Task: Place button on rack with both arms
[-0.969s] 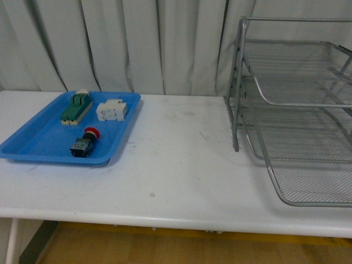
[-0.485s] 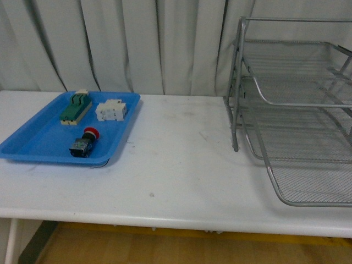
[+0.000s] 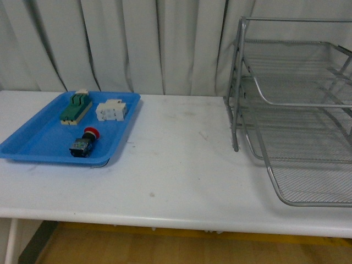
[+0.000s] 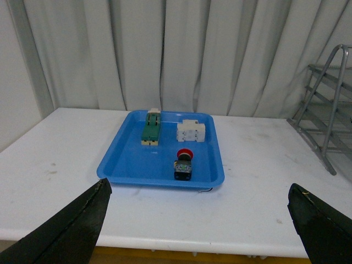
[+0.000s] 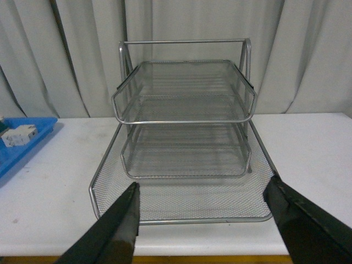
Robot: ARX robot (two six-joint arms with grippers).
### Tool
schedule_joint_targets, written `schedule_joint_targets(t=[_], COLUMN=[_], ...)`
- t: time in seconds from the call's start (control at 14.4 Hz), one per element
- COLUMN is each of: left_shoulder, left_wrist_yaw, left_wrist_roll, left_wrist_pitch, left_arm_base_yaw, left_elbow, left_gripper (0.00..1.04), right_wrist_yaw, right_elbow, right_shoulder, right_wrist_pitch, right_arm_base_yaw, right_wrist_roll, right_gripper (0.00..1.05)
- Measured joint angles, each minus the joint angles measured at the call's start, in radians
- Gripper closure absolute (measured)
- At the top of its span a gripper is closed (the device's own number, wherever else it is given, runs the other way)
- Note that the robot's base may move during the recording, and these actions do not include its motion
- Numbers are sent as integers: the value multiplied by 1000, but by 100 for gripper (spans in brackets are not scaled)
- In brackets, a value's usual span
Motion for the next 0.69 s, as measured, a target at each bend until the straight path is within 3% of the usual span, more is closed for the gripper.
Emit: schedule_joint_targets(t=[0.21, 0.28, 0.35, 0.48, 0.69], left_shoulder=[0, 21, 203, 517, 1077], left_wrist_yaw=[0, -48, -186, -225, -168], left_wrist_roll=[0, -29, -124, -219, -201], left_wrist_pitch=[0, -101, -257, -37, 368], left_arm_base_yaw=[0, -16, -92, -107, -117], left_elbow=[0, 28, 133, 267, 451], left_gripper=[7, 7, 7, 7, 7], right_wrist_yaw=[0, 0, 2, 0, 0], right_elbow=[0, 0, 0, 0, 0], right_shoulder=[0, 0, 0, 0, 0], right_wrist_pitch=[0, 0, 0, 0, 0], right_arm_base_yaw=[0, 0, 0, -1, 0], right_wrist_roll=[0, 0, 0, -1, -1], right_gripper=[4, 8, 7, 6, 6])
